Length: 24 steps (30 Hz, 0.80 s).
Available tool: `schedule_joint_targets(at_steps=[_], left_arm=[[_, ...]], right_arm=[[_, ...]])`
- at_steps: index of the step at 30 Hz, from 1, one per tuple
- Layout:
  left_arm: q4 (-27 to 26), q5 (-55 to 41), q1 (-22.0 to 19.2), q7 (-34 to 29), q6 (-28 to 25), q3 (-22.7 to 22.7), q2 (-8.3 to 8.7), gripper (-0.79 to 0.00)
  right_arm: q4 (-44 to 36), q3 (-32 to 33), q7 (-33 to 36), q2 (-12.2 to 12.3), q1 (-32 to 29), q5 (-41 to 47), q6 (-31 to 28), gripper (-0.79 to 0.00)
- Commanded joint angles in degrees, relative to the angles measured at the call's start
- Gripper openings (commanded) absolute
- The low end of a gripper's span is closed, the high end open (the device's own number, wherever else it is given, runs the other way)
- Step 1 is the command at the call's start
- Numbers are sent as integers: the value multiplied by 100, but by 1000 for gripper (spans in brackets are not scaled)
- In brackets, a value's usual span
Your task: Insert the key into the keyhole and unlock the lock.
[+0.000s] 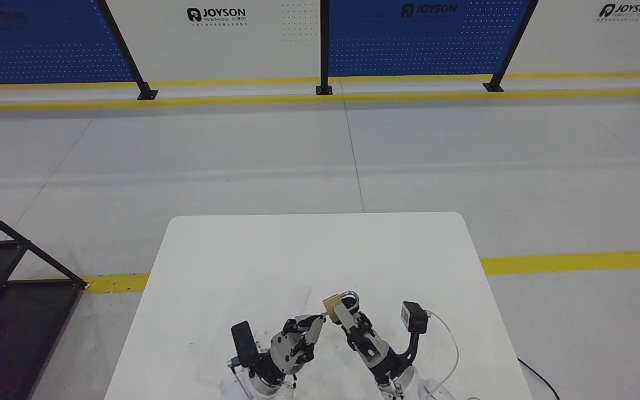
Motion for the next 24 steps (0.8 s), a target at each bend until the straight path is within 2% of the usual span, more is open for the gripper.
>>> schedule_joint_targets(at_steps=[1, 15, 24], left_arm=[[-7, 106, -12, 28, 185, -4, 13, -785], [-36, 919, -94, 155, 1360, -81, 118, -785], [-20, 1107, -125, 200, 1644, -50, 170, -785]], right_arm=[[-23, 16, 19, 6, -21, 8, 19, -785], [-128, 70, 115, 37, -104, 19, 159, -785], [-130, 55, 151, 41, -84, 64, 230, -785]])
